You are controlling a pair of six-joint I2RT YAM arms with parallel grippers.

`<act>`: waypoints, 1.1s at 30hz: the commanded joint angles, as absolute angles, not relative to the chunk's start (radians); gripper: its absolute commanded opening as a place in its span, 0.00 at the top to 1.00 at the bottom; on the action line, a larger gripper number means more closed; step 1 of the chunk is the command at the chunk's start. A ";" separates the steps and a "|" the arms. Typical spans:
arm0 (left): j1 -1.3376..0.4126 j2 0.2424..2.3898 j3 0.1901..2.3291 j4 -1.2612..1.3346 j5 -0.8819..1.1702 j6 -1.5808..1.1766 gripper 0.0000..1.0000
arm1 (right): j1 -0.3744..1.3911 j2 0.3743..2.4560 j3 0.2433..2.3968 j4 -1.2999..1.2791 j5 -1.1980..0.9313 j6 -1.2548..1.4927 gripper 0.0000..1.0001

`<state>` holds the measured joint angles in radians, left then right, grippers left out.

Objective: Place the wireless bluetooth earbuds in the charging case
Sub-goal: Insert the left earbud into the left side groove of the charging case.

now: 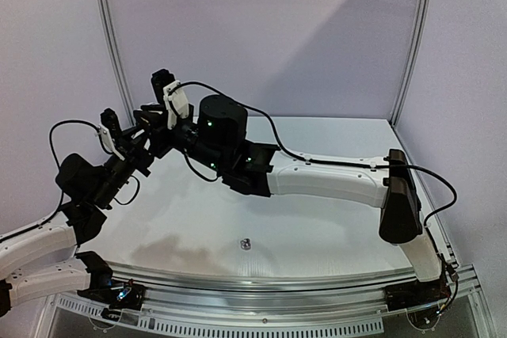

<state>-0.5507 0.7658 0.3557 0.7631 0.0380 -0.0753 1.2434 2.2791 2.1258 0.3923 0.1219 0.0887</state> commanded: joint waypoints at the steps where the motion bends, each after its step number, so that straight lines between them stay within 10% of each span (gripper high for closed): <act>1: -0.543 0.762 0.351 0.798 0.020 -0.091 1.00 | 1.247 2.251 2.073 0.378 0.140 0.109 1.00; 33: -0.541 0.759 0.342 0.841 0.052 -0.041 1.00 | 1.231 2.286 2.093 0.403 0.173 0.151 1.00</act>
